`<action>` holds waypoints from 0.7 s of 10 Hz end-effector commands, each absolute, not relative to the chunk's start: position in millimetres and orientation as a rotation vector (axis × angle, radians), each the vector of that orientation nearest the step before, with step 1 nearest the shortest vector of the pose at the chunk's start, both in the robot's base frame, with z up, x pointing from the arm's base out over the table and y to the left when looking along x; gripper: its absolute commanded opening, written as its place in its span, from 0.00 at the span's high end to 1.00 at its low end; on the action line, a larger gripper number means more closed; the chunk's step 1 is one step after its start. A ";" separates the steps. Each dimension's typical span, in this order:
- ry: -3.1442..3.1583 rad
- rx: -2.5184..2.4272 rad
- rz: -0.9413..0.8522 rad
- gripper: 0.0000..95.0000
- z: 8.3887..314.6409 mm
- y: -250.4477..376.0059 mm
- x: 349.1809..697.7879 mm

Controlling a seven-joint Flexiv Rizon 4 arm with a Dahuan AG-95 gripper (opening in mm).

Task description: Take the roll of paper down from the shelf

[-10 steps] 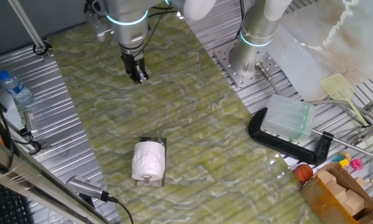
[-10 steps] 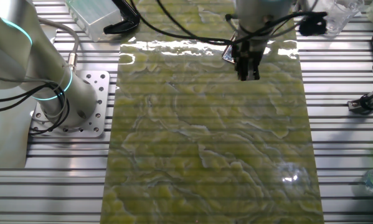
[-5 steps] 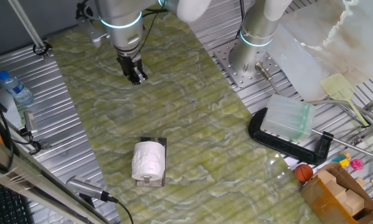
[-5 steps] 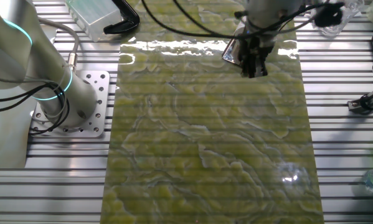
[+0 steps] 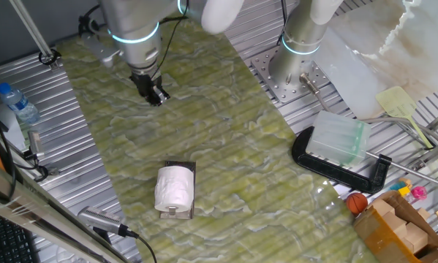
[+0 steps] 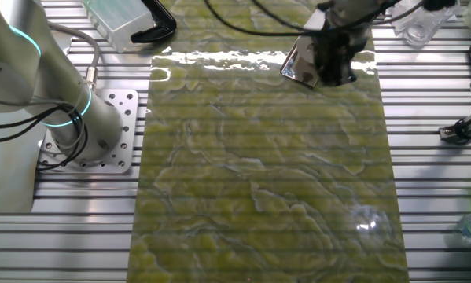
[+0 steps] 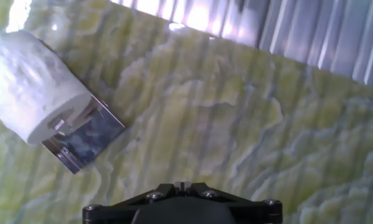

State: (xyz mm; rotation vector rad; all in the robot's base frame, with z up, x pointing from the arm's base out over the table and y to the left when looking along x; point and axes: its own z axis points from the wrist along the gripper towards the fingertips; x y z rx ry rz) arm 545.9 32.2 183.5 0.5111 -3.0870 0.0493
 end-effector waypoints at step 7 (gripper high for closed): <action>-3.027 0.864 0.039 1.00 183.8 126.8 600.9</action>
